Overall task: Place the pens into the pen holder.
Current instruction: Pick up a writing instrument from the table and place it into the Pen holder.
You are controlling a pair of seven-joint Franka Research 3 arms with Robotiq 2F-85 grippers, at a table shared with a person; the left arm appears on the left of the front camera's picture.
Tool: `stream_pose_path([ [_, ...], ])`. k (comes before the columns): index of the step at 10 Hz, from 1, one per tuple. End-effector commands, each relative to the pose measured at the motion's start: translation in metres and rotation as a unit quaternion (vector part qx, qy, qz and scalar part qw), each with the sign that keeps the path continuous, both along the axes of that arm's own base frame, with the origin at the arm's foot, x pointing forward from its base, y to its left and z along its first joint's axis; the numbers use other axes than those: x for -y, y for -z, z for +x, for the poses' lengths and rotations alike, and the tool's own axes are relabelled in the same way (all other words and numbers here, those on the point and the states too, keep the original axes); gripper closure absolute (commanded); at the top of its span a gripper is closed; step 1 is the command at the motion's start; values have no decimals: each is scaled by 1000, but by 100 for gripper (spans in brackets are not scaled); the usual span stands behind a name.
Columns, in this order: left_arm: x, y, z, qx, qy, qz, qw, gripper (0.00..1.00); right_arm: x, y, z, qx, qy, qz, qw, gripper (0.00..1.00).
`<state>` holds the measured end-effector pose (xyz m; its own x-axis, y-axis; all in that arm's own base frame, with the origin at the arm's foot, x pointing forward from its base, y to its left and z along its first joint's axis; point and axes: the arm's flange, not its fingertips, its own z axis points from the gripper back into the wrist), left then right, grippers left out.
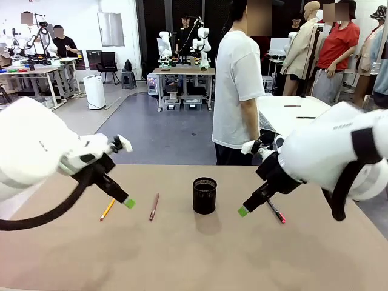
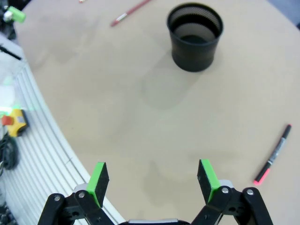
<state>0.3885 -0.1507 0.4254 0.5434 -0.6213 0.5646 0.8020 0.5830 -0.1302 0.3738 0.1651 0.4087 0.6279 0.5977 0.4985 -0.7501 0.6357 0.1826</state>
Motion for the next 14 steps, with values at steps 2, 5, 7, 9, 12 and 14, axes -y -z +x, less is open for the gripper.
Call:
stream_pose_path([
  [2,-31,-12,25,35,52,-8,998,0,17,-32,31,16,-55,28,998,0],
  [5,-32,-16,53,70,56,-3,996,0,33,-51,49,77,-50,44,995,0],
  [7,-40,-23,30,53,55,6,997,0,26,-55,34,39,-51,26,998,0],
  [9,-40,-23,30,53,55,6,997,0,26,-55,34,39,-51,26,998,0],
  [12,-56,-37,49,53,148,16,987,0,41,-71,58,78,-110,23,991,0],
  [14,-73,-59,63,69,175,1,982,0,57,-101,72,102,-159,27,982,0],
])
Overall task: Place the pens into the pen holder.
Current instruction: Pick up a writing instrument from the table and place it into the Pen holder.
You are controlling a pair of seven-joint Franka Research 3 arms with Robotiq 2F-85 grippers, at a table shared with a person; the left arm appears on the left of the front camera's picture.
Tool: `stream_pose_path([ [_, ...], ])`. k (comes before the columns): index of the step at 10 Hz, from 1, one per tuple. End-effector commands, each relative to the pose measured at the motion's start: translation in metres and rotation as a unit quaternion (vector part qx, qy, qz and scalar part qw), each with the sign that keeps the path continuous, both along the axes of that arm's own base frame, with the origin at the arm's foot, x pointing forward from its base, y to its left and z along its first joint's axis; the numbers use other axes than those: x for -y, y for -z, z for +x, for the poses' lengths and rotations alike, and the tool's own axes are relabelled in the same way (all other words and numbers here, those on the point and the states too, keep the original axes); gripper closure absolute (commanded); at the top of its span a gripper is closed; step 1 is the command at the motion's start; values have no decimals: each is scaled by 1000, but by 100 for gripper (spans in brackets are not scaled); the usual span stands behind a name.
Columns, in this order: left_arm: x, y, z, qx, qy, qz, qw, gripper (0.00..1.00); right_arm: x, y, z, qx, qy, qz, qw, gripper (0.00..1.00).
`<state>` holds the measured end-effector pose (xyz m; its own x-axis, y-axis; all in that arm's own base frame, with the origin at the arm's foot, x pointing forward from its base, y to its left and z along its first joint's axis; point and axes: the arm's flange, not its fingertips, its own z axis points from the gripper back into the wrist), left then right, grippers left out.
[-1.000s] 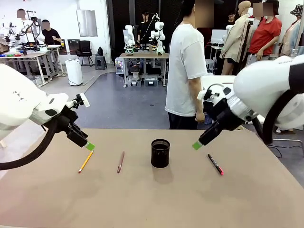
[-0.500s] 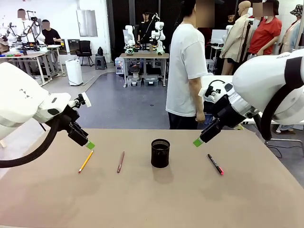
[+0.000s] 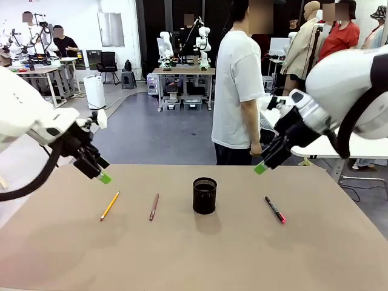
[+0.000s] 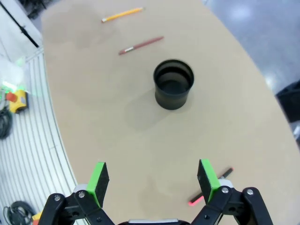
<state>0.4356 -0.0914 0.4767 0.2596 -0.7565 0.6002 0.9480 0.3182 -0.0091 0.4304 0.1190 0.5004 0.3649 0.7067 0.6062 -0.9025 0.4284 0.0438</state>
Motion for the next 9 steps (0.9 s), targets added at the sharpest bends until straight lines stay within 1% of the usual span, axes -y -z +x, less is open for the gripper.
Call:
stream_pose_path([
  [1,-22,-21,23,28,23,-15,999,0,20,-24,24,19,-47,14,999,0],
  [2,-30,-31,30,51,28,-24,998,0,27,-37,32,36,-46,10,998,0],
  [3,-37,-39,37,67,35,-38,996,0,34,-46,37,44,-49,19,998,0],
  [5,-48,-59,48,92,35,-42,994,0,52,-59,52,45,-37,43,997,0],
  [6,-53,-68,52,98,31,-46,994,0,60,-63,58,46,-33,54,997,0],
  [7,-56,-74,56,86,42,-57,994,0,68,-66,63,47,-29,58,997,0],
  [8,-61,-78,60,73,51,-59,994,0,76,-72,67,57,-38,71,995,0],
  [9,-67,-81,66,70,53,-64,994,0,84,-78,72,61,-43,72,995,0],
])
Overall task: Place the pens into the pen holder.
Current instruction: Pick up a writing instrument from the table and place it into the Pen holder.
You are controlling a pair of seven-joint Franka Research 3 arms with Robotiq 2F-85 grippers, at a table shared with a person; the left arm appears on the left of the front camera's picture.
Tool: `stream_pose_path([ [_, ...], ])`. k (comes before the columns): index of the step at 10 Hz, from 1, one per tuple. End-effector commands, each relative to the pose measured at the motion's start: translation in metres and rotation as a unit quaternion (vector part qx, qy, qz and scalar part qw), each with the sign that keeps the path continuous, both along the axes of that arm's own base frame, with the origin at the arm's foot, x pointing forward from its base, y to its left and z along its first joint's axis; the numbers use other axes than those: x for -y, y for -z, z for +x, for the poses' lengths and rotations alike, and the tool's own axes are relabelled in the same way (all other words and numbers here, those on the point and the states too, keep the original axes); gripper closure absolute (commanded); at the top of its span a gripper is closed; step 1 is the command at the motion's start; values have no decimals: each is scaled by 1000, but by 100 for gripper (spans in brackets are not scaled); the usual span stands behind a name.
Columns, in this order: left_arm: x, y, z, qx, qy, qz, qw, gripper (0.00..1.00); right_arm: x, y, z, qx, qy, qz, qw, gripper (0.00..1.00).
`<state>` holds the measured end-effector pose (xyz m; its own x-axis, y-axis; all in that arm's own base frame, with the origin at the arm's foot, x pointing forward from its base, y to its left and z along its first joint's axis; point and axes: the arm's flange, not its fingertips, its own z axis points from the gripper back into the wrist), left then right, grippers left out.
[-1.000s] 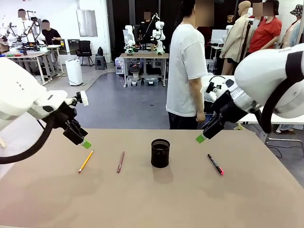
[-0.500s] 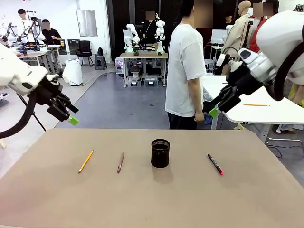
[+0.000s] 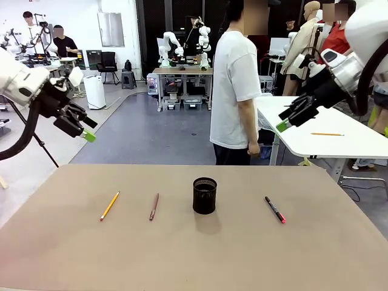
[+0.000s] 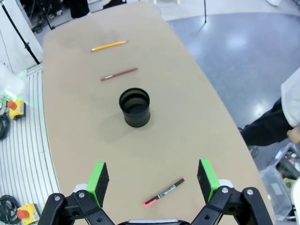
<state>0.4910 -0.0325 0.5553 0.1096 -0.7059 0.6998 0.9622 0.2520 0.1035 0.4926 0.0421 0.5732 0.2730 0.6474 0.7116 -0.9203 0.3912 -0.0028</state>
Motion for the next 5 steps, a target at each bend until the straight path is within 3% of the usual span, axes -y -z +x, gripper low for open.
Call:
stream_pose_path([
  [1,-14,-8,15,-2,11,-18,1000,0,14,-13,13,16,-19,16,1000,0],
  [5,-29,-19,19,-15,22,-2,1000,0,27,-31,7,18,-35,-12,999,0],
])
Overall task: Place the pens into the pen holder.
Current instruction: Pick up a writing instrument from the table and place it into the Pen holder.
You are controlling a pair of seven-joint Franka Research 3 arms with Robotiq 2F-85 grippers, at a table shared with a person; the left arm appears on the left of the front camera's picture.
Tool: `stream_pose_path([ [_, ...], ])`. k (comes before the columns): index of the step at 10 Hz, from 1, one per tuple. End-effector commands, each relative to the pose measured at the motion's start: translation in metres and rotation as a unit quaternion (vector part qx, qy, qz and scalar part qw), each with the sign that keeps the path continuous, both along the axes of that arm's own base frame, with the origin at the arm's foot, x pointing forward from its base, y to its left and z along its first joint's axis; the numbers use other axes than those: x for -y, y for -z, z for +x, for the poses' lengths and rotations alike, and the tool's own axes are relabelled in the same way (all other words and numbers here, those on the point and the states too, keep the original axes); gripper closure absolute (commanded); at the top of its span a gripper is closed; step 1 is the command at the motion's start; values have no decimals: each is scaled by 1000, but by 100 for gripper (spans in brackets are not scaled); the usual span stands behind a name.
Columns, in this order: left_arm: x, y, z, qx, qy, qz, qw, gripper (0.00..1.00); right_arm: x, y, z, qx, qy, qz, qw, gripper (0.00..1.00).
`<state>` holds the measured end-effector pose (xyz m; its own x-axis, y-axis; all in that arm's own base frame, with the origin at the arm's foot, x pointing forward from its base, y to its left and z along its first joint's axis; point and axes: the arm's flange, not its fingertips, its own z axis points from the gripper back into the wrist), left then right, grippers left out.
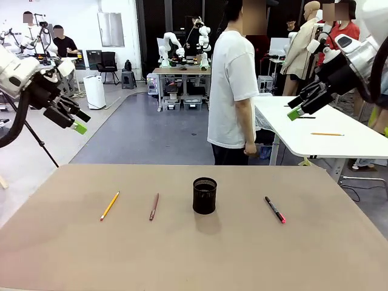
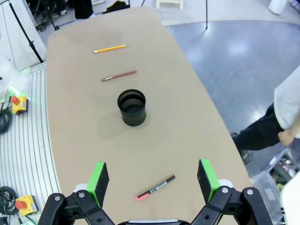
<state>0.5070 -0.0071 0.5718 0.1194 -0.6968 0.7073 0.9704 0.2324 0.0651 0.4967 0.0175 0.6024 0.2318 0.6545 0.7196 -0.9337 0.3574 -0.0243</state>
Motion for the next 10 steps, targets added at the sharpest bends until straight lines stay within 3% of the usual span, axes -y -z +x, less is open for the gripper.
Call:
stream_pose_path([
  [1,-8,-4,1,7,3,6,1000,0,-1,-3,3,6,-15,-14,1000,0],
  [3,-8,-2,0,18,-16,4,1000,0,0,-1,0,0,-1,-1,1000,0],
  [4,-8,-2,0,2,-7,1,1000,0,0,-1,0,0,-1,-1,1000,0],
  [10,-8,-2,0,2,-7,1,1000,0,0,-1,0,0,-1,-1,1000,0],
])
